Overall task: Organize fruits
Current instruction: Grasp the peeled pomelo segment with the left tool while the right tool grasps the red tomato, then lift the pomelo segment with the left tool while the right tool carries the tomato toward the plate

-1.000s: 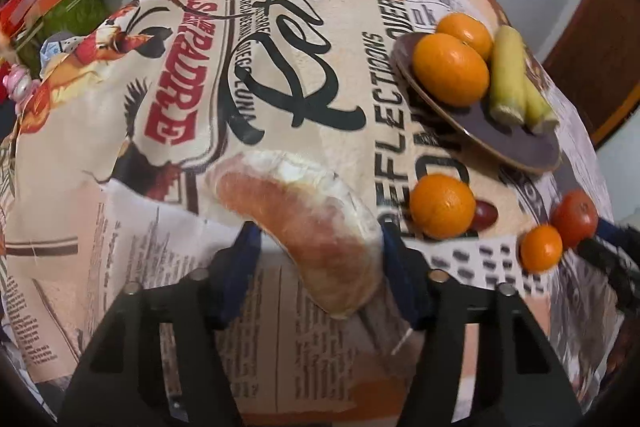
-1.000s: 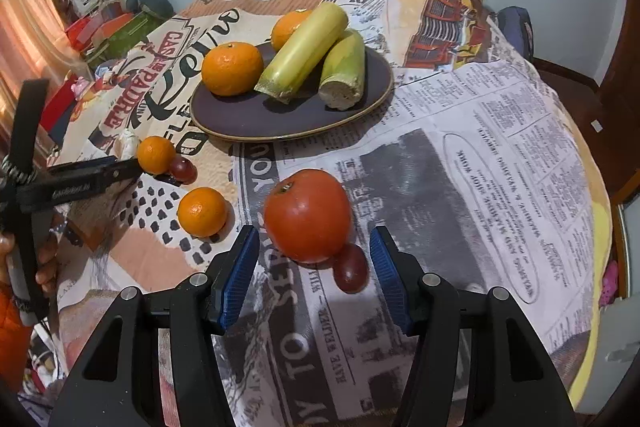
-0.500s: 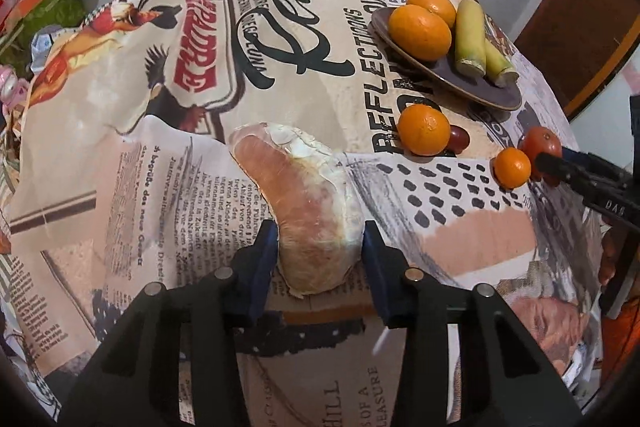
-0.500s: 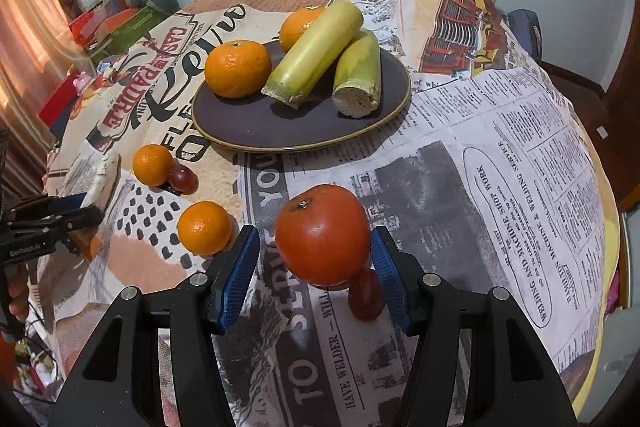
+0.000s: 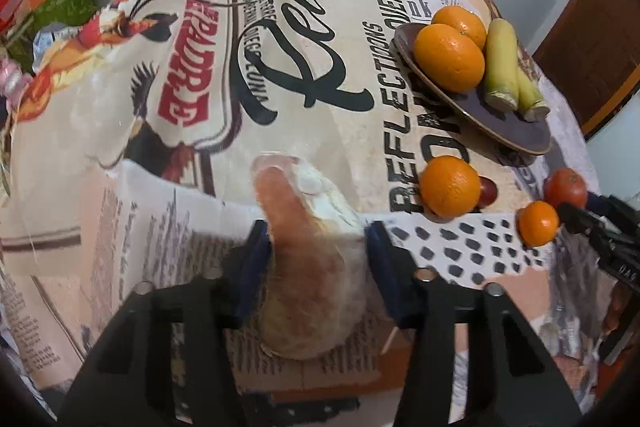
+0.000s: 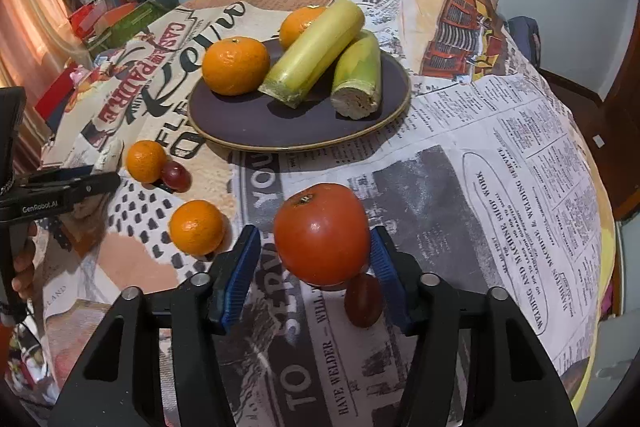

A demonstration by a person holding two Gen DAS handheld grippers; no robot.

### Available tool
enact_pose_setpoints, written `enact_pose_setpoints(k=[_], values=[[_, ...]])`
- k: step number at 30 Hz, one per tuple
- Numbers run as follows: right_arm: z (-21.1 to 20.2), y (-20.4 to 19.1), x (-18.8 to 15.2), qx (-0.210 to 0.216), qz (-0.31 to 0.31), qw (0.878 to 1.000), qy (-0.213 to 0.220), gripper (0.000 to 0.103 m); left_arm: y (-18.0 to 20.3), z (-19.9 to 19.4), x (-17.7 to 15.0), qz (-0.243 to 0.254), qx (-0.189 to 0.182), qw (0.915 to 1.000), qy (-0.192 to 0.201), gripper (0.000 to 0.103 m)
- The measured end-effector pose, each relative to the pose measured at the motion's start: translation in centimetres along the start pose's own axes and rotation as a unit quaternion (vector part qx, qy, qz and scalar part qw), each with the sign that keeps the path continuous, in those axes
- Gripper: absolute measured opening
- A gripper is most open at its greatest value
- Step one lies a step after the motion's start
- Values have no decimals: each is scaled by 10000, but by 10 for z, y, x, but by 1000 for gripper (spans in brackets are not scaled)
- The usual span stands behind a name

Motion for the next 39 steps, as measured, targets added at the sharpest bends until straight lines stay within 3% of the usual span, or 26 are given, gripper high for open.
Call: enact_pose_setpoints(k=[7,11,25,39], values=[[-10,6,-2,139,221,9996,119,43,3,-7,-2,200,16,9998,1,43],[-22,4,0,130,233,9993,258,43,14,-23,-5,409,89,9988,250,42],[-60,-1,25,-66,80,9966,823,43,59,-81,22,554,-537,9925,946,42],[-60,9,50,-50,73,9938,1111,43,110,-84,53,825,-971,9850,1165,42]])
Point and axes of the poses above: each gripper's, at about its wrist camera, not at the fingertips, and z roughly the way its jaws point, y to its right, x to its top, the point moved 2 cm from there along z, roughly the way its jaws point, and after that the axes turned 8 degrees about -z, right-handed, at the moved point
